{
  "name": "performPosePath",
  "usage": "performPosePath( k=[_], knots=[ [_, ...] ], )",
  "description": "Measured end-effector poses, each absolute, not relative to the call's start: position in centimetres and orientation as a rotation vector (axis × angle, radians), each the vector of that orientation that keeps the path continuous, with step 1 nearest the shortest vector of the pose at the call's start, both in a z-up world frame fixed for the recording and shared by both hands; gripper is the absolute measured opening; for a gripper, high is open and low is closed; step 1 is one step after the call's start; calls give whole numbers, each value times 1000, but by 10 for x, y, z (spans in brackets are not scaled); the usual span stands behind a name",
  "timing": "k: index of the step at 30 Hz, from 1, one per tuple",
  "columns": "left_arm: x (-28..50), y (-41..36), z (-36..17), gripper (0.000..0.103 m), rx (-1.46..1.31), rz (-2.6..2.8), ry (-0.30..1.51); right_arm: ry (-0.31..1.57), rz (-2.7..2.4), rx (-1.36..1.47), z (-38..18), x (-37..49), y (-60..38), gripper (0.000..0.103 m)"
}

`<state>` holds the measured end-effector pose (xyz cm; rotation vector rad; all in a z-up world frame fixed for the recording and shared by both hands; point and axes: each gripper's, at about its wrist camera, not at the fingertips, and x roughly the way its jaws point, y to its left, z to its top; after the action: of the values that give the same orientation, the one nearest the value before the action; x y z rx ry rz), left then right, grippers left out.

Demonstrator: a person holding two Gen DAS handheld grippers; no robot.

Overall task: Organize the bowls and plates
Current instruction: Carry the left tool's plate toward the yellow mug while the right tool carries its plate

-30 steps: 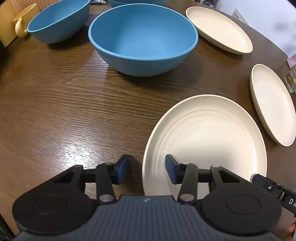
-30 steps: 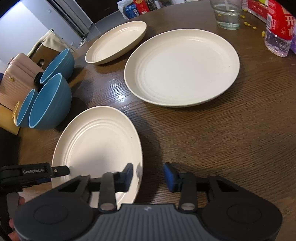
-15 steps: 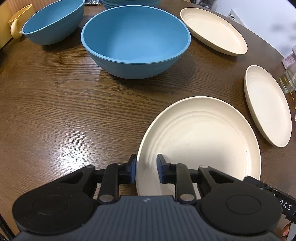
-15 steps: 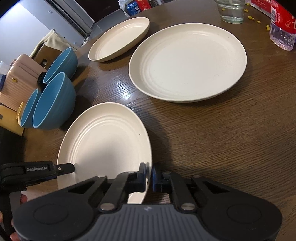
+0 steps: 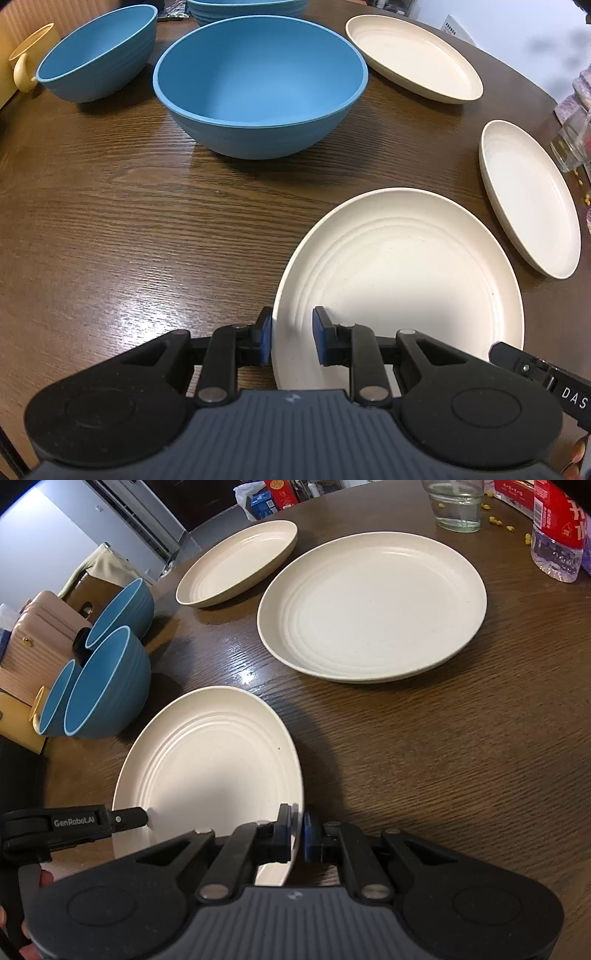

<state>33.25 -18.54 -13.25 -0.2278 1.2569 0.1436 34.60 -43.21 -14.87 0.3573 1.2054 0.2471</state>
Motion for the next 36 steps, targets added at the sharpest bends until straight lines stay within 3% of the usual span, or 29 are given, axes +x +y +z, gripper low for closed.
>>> performPosePath(
  k=[36],
  knots=[
    [295, -125, -100, 23, -193, 102, 1171, 1133, 238, 328, -118, 313, -379, 6]
  ],
)
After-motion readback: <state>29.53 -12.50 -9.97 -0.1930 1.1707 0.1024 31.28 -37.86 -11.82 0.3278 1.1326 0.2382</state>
